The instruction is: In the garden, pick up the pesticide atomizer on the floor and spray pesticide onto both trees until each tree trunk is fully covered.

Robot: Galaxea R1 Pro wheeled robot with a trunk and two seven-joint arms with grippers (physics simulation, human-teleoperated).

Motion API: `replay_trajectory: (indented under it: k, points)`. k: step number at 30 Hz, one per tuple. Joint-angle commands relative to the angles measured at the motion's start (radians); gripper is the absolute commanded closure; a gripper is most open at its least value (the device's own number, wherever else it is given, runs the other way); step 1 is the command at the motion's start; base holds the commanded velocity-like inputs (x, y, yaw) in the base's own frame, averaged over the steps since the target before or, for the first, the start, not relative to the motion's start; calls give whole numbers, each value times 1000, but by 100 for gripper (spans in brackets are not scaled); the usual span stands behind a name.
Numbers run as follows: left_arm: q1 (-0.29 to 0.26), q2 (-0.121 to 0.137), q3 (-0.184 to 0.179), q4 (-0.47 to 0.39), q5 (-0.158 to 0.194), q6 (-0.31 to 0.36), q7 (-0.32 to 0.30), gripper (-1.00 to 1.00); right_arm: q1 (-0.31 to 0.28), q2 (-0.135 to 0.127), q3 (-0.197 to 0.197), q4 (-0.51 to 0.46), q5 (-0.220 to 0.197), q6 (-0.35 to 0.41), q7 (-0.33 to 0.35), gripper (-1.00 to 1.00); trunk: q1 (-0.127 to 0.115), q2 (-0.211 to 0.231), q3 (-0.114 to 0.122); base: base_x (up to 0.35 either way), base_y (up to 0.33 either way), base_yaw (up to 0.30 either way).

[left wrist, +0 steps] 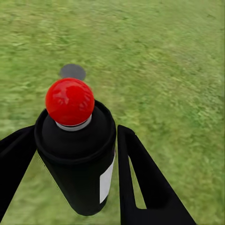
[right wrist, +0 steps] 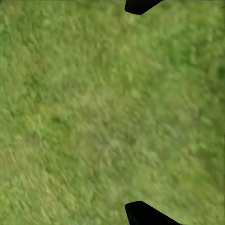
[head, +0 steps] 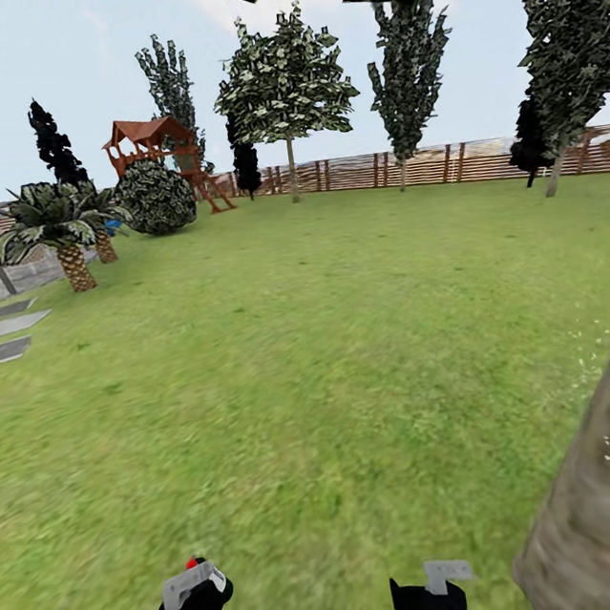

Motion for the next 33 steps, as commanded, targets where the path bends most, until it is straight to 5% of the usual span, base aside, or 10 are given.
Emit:
replay_trajectory:
  k: [1, 22, 33]
  points:
    - [-2, 2, -8, -1, 4, -6, 10, 100, -1, -1, 3, -2, -4, 4, -8, -100, 1, -2, -2, 339, 0, 0]
    - [-2, 2, -10, -1, 4, -6, 6, 100, -1, 1, 7, -4, -2, 4, -7, -100, 1, -2, -2, 339, 0, -3]
    - [-2, 2, -11, -1, 2, -6, 6, 100, -1, 0, 3, -5, -3, 4, -7, -100, 1, -2, -2, 339, 0, -153]
